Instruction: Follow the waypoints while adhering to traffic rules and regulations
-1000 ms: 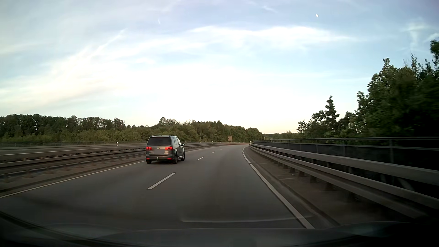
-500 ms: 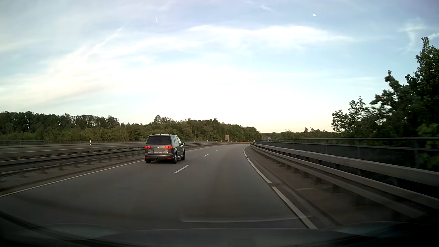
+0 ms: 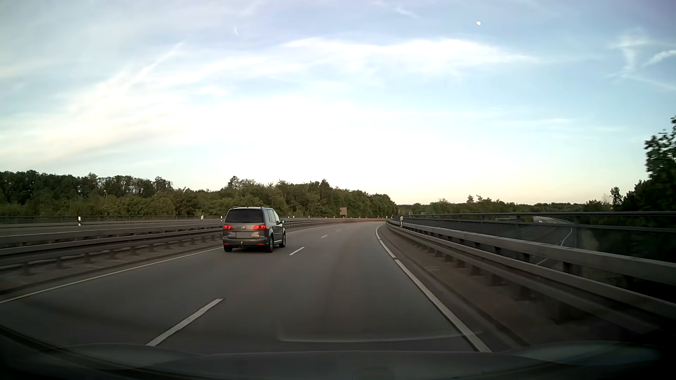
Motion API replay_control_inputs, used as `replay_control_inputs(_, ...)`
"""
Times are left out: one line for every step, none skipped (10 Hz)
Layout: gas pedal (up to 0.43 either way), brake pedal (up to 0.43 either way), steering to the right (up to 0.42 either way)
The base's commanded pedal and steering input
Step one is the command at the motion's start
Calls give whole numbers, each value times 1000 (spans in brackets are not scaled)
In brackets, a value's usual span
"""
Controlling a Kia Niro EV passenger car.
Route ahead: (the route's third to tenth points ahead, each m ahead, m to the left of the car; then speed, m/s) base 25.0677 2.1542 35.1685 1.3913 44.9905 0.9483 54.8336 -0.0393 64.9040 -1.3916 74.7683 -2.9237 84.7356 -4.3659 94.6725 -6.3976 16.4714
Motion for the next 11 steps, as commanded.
replay_control_inputs(0, 0, 8)
replay_control_inputs(0, 0, 8)
replay_control_inputs(0, 0, 8)
replay_control_inputs(0, 0, 9)
replay_control_inputs(0, 0, 10)
replay_control_inputs(0, 0, 10)
replay_control_inputs(0, 0, 10)
replay_control_inputs(0, 0, 10)
replay_control_inputs(0, 0, 10)
replay_control_inputs(0, 0, 10)
replay_control_inputs(0, 0, 9)
